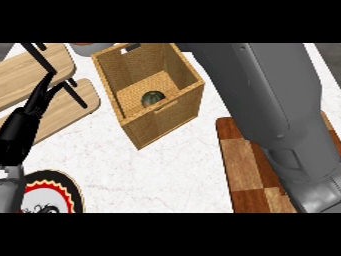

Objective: Pick the squash from the cutting board and place it in the basket

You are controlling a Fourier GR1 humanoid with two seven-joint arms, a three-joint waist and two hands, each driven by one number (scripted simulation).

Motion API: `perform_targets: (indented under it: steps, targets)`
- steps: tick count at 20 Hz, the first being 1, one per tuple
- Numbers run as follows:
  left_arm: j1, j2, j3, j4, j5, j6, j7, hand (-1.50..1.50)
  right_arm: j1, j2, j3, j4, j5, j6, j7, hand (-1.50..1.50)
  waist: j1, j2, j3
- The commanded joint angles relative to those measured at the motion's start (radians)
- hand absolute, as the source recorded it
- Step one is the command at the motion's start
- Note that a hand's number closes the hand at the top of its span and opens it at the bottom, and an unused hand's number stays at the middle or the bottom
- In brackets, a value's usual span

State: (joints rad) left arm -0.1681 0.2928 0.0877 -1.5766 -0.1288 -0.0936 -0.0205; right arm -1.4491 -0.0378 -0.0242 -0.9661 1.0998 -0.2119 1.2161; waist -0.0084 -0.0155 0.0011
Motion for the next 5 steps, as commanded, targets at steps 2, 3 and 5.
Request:
perform_targets:
  steps: [2, 3, 5]
  targets:
    - [0.015, 0.016, 0.037, 0.017, 0.018, -0.003, 0.007, 0.0, 0.018, -0.018, -0.064, -0.12, 0.158, -0.178, 0.269, -1.5, -0.033, -0.008, -0.001]
    - [0.011, -0.006, 0.007, 0.012, -0.005, 0.012, 0.018, 0.0, 0.067, 0.005, -0.064, -0.162, 0.182, -0.203, 0.253, -1.5, -0.048, -0.007, 0.0]
    - [0.058, -0.001, 0.022, 0.003, -0.004, 0.016, -0.001, 0.0, 0.122, 0.01, -0.078, -0.257, 0.224, -0.155, 0.251, -1.5, -0.061, -0.019, 0.001]
